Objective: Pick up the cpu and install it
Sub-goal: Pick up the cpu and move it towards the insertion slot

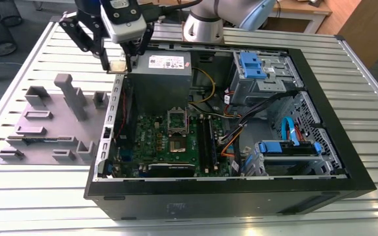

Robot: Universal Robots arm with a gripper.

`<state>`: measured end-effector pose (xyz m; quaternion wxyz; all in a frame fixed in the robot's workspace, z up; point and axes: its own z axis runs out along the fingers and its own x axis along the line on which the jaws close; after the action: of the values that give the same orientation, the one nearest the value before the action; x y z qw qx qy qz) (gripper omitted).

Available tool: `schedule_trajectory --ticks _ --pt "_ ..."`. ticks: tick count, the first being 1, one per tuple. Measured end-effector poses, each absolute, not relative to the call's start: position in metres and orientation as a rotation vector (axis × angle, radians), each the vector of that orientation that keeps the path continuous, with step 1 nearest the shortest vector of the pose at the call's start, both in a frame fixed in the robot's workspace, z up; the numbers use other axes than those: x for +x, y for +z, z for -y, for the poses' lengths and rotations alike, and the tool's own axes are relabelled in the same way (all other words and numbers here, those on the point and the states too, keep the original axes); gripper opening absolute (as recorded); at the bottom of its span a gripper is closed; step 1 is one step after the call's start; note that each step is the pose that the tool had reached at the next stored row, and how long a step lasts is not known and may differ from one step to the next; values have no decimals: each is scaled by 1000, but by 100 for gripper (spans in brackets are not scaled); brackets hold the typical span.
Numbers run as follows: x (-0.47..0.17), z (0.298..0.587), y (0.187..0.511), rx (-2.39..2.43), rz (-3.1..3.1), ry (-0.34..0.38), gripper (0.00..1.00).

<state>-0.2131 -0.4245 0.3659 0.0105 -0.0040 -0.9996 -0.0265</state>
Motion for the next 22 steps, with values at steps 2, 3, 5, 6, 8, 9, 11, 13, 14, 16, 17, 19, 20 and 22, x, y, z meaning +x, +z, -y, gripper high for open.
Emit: schedule_trajectory --ticks 2,3,5,6,8,9,11,13,14,16,17,19,20,22 --pt "-208 424 366 -13 3119 -83 47" --pt "-206 424 366 -13 3119 -83 47" --pt "-199 424 366 -13 3119 -82 47" --pt "-195 424 366 -13 3119 -83 47" --pt "-190 424 365 -13 3119 -83 47" --pt "-188 424 365 -13 3119 -83 47" --pt "-183 424 365 -13 3119 -83 47" --pt "-179 423 365 -13 3119 -83 47" --pt "-176 423 365 -13 3119 -83 47" --pt "-172 423 365 -13 3119 -83 47" --pt "-169 423 365 -13 3119 -82 47" --pt "-164 423 365 -13 3119 -83 47" --pt "-162 423 365 -13 3119 -83 47" --pt "-157 423 365 -13 3119 -83 47"
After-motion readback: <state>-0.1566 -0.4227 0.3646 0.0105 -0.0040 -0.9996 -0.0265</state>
